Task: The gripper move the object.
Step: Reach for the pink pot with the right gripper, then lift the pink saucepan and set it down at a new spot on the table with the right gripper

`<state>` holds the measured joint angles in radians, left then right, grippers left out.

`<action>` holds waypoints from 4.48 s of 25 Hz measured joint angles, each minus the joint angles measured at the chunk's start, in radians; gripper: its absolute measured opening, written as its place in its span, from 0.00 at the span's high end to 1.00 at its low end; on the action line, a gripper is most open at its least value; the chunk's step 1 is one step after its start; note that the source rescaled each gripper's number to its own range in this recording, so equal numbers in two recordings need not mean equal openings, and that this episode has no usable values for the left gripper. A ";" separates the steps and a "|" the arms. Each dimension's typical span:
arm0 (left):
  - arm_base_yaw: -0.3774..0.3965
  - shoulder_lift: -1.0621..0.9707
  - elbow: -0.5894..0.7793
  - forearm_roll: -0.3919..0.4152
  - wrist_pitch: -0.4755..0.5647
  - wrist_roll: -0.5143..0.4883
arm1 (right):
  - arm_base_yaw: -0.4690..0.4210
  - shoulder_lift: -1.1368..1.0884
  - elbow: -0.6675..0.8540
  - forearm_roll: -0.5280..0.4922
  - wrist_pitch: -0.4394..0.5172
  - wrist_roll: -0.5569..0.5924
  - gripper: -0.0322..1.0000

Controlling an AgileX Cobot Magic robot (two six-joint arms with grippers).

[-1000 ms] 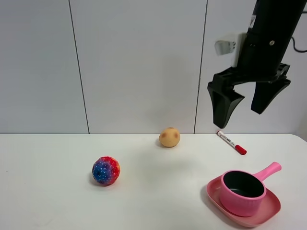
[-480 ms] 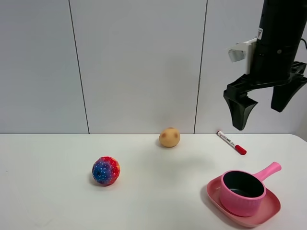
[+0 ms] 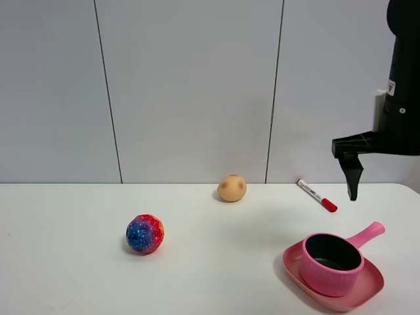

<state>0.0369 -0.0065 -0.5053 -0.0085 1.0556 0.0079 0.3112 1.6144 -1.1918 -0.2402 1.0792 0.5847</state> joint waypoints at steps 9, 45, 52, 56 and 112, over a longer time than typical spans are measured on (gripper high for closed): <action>0.000 0.000 0.000 0.000 0.000 0.000 | -0.111 -0.089 0.196 0.054 -0.225 0.225 0.00; 0.000 0.000 0.000 0.000 0.000 0.000 | -0.134 0.171 0.201 0.058 -0.553 0.495 0.07; 0.000 0.000 0.000 0.000 0.000 0.001 | -0.134 0.171 0.201 0.028 -0.560 0.521 0.12; 0.000 0.000 0.000 0.000 0.000 0.001 | -0.134 0.188 0.201 0.029 -0.566 0.532 0.12; 0.000 0.000 0.000 0.000 0.000 0.000 | 0.331 0.824 -1.345 0.220 0.080 -0.838 0.97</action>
<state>0.0369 -0.0065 -0.5053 -0.0085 1.0556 0.0083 0.6423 2.4382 -2.5365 -0.0206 1.1588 -0.2535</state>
